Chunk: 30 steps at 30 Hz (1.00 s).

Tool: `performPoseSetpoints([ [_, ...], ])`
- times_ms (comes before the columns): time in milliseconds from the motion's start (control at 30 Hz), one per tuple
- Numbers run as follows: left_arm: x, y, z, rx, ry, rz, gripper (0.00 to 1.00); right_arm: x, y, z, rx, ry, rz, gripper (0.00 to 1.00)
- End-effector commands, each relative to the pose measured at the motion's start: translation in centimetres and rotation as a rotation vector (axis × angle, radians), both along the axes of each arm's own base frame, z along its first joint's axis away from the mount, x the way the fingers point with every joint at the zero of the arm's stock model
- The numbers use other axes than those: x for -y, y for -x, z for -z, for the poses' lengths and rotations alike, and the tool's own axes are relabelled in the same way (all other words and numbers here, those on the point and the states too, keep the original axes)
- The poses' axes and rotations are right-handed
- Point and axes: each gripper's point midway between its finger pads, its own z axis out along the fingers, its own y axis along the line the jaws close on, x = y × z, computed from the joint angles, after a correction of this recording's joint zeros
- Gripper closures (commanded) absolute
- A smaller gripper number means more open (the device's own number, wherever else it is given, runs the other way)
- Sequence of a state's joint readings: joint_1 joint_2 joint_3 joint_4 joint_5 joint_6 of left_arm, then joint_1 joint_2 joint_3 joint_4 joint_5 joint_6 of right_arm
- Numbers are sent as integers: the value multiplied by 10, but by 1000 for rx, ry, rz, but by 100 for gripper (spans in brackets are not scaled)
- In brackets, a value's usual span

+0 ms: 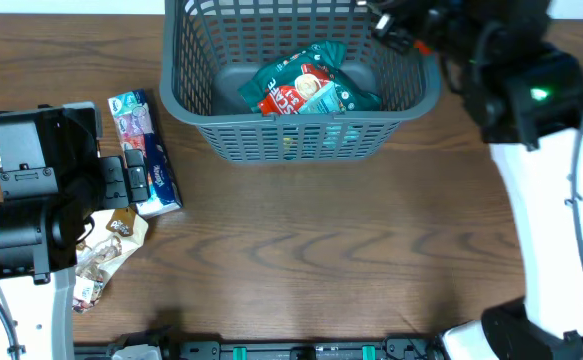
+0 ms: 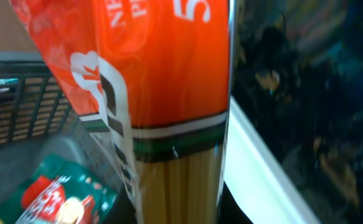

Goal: Pack container
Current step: 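Lift the spaghetti package and lay it in the basket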

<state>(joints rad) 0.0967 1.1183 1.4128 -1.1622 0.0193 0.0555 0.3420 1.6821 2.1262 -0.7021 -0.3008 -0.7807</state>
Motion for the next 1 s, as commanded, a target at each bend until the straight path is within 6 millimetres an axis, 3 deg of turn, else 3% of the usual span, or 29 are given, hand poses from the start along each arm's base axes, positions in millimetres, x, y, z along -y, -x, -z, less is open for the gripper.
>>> performPoseSetpoints([
  [0, -2, 0, -6, 16, 2, -12, 1, -21, -15, 6, 67, 62, -53, 99],
  [67, -2, 0, -6, 16, 2, -12, 1, -35, -29, 33, 16, 74, -84, 99],
  [133, -2, 0, -6, 17, 2, -12, 1, -49, -44, 73, -74, 95, -119, 99],
  [367, -2, 0, -6, 17, 2, -12, 1, -66, -69, 203, -372, 196, -141, 99],
  [467, -2, 0, -6, 17, 2, -12, 1, -67, -72, 243, -464, 227, -143, 99],
  [500, -2, 0, -6, 17, 2, -12, 1, -67, -72, 251, -483, 234, -144, 96],
  [533, -2, 0, -6, 17, 2, -12, 1, -67, -72, 259, -500, 239, -143, 87],
  [600, -2, 0, -6, 17, 2, -12, 1, -68, -73, 261, -520, 223, -129, 52],
  [633, -2, 0, -6, 17, 2, -12, 1, -68, -74, 260, -525, 208, -120, 21],
  [667, -2, 0, -6, 17, 2, -12, 1, -68, -74, 254, -522, 194, -112, 5],
  [800, -2, 0, -6, 17, 2, -12, 1, -65, -73, 216, -485, 131, -82, 1],
  [867, -2, 0, -6, 17, 2, -12, 1, -59, -70, 181, -444, 85, -62, 1],
  [967, -2, 0, -6, 17, 3, -13, 1, -39, -62, 105, -332, -19, -9, 1],
])
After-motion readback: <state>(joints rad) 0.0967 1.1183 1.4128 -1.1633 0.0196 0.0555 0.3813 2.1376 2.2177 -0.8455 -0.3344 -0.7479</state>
